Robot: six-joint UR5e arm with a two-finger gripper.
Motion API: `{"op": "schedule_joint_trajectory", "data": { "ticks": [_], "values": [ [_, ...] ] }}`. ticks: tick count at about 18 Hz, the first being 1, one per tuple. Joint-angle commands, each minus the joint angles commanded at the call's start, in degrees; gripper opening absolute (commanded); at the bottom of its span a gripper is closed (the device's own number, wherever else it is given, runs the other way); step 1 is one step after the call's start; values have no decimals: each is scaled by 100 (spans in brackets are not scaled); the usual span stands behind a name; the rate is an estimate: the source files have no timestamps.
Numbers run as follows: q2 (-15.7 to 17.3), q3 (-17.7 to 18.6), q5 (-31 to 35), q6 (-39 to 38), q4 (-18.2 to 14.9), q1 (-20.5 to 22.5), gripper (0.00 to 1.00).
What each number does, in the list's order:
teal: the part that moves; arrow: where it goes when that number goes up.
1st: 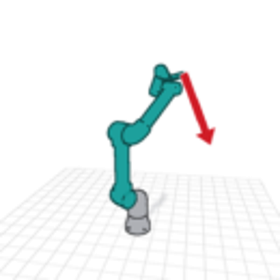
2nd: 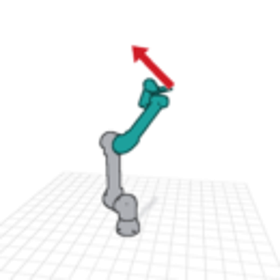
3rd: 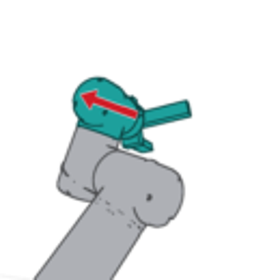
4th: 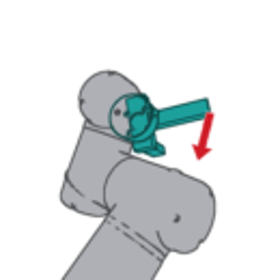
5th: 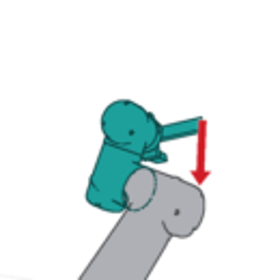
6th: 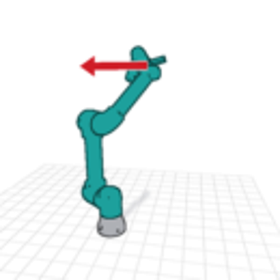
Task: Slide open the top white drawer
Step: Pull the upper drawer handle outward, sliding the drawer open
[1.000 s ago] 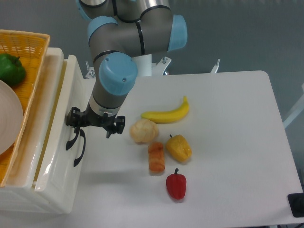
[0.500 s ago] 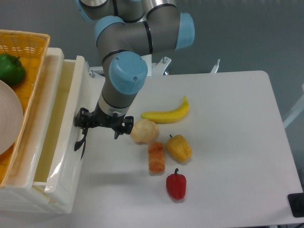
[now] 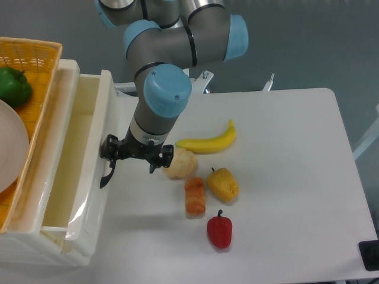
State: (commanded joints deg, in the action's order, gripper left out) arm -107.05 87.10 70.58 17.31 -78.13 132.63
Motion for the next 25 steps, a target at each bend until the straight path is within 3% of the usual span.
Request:
{"op": "schedule_joint_trajectory", "data": {
  "ticks": [25],
  "values": [
    [-105, -193, 281, 290, -26, 360, 100]
  ]
}}
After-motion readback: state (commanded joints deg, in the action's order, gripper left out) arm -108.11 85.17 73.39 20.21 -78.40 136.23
